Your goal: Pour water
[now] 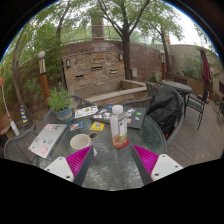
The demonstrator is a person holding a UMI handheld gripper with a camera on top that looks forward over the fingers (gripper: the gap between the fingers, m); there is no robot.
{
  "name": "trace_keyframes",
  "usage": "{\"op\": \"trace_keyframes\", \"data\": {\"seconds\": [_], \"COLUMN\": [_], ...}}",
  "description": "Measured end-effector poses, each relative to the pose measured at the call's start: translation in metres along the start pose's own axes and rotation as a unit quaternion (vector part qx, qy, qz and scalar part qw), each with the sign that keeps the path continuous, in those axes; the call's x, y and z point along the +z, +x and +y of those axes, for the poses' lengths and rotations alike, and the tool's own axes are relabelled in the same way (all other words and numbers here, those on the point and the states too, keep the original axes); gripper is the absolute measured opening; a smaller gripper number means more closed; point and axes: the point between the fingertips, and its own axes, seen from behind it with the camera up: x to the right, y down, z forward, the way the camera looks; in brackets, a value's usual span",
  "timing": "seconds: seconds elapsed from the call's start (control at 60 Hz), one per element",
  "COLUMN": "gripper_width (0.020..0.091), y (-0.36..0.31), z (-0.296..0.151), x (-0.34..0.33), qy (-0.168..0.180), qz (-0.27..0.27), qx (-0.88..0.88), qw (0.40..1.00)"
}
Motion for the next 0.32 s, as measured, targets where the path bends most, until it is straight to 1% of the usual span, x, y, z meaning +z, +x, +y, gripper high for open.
{"op": "trace_keyframes", "data": {"seconds": [0.067, 0.2, 0.317], "gripper_width": [0.0837, 0.0838, 0.0843], "y": [-0.019, -0.043, -0.054], "z": [0.006, 0.003, -0.008], "x": [-0.045, -0.128, -0.186], "qy": [-0.007, -0.013, -0.006], "qz": [-0.002, 0.005, 0.004], "qx": [0.000, -0.002, 0.014], "qw": [1.000, 1.000, 1.000]}}
